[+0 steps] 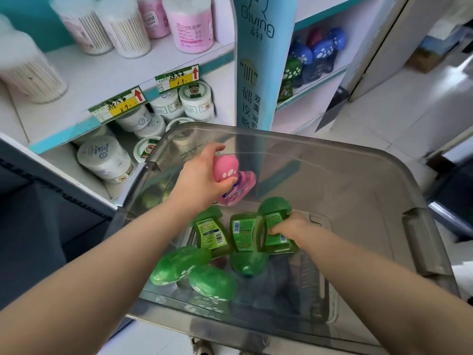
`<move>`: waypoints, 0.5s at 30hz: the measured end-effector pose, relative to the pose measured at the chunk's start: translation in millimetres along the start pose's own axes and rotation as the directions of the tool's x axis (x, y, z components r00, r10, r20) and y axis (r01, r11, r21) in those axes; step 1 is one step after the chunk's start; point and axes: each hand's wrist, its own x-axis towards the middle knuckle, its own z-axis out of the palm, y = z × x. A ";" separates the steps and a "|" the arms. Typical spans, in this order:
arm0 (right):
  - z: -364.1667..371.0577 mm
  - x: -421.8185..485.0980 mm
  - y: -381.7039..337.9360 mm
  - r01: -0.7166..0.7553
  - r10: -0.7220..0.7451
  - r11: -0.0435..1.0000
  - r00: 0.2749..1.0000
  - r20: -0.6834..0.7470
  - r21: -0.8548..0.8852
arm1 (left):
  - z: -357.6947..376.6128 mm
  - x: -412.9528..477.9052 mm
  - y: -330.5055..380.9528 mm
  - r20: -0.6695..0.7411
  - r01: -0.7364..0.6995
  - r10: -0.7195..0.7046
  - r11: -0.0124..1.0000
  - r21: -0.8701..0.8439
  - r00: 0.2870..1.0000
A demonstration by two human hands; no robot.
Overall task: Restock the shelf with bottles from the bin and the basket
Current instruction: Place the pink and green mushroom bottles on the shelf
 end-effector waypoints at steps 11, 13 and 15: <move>-78.2 -100.3 -42.4 0.404 -0.399 0.896 0.915 -0.069 0.185 | -30.7 -13.8 19.3 -0.045 -0.066 0.062 0.994 -0.087 0.997; -83.8 -120.2 -53.4 0.493 -0.474 0.835 0.870 -0.135 0.244 | -47.6 -19.8 26.9 -0.088 -0.087 0.079 0.992 -0.094 0.993; -86.7 -137.6 -68.2 0.580 -0.544 0.774 0.814 -0.203 0.254 | -67.4 -26.2 34.2 -0.118 -0.092 0.082 0.992 -0.083 0.990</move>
